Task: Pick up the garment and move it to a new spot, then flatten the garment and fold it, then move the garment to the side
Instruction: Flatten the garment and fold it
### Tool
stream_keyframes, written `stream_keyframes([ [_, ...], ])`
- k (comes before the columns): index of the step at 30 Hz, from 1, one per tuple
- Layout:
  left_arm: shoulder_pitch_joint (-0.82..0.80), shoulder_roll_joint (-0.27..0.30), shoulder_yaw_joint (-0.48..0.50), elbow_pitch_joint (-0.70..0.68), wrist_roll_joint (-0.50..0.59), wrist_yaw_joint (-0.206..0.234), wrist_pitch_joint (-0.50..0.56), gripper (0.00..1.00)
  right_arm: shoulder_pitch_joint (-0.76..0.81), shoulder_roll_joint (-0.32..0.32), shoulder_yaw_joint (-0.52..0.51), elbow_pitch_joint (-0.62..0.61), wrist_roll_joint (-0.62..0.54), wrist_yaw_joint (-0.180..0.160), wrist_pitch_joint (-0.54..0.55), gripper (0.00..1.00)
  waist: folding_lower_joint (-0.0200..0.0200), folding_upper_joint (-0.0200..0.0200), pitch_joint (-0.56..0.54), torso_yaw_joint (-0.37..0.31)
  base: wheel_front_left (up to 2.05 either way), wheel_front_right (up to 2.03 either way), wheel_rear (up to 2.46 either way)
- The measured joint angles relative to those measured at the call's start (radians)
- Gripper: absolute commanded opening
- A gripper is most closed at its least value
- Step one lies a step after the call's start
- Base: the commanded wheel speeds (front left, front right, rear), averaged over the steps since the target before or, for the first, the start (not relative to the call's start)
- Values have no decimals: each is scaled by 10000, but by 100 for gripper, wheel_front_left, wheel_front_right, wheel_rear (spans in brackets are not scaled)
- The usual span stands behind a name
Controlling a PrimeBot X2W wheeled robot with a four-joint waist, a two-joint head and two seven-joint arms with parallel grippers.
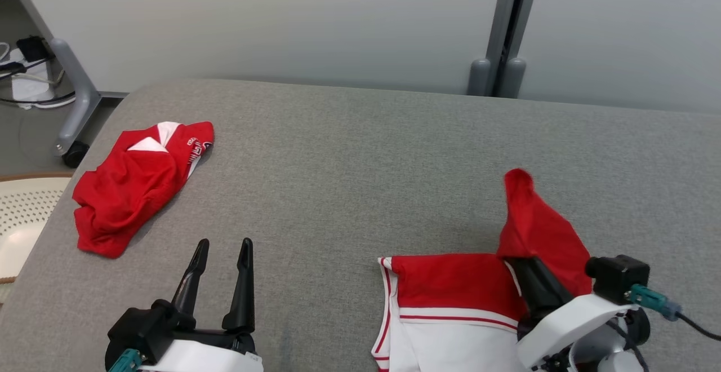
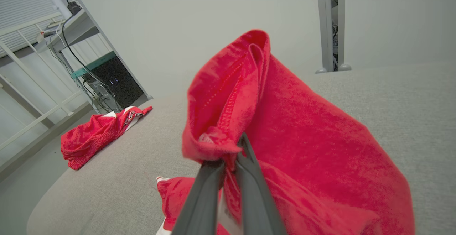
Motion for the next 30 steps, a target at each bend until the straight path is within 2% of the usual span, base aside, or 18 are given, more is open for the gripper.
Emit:
stream_keyframes([
  [4,-114,-176,222,176,180,-255,0,100,-132,144,930,945,100,0,-52,0,0,0,92,402,0,0,0],
  [10,-138,-290,464,336,326,-466,0,100,-324,232,1536,1879,320,0,-337,0,0,0,177,758,0,0,0],
  [21,-179,-431,688,522,474,-642,2,100,-855,253,2631,3020,982,0,-403,0,0,0,236,884,0,0,0],
  [22,-180,-435,711,545,474,-646,0,100,-887,255,2748,3110,1032,0,-403,32,0,0,231,868,0,0,0],
  [23,-181,-441,729,568,476,-683,2,100,-928,249,2871,3168,1114,0,-410,84,0,0,225,846,0,0,0],
  [24,-181,-449,752,583,477,-685,0,100,-985,251,2974,3214,1185,0,-435,100,0,0,217,816,0,0,0],
  [30,-181,-476,857,642,493,-715,0,100,-1253,263,3701,2871,1751,0,-888,100,0,0,106,522,0,0,0],
])
